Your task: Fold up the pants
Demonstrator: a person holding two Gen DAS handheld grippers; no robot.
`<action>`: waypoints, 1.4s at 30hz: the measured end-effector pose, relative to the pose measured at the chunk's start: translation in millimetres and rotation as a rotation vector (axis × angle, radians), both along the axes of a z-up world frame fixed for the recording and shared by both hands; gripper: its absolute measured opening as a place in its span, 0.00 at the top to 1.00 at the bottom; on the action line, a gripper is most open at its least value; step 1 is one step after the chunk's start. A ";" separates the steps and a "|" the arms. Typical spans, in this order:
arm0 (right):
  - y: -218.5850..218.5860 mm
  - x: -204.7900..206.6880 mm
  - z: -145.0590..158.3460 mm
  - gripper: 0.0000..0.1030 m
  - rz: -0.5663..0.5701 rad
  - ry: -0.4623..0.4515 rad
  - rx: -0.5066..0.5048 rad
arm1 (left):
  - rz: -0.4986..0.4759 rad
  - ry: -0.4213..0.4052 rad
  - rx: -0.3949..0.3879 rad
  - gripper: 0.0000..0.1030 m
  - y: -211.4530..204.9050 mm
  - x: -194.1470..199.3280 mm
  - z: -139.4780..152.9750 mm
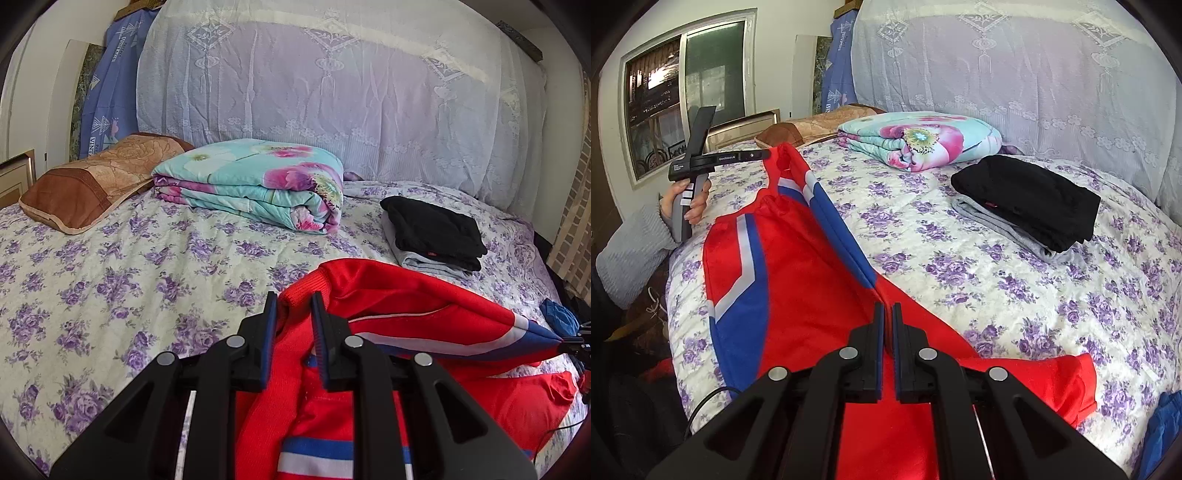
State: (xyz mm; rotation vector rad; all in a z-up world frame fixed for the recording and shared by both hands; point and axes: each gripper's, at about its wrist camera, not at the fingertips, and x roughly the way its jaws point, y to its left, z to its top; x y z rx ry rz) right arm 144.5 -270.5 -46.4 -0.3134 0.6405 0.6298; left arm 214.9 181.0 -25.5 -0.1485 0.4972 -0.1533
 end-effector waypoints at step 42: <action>2.2 -68.3 -45.2 0.96 0.030 0.040 -0.006 | 0.091 0.360 -0.501 0.88 19.1 -22.6 -39.2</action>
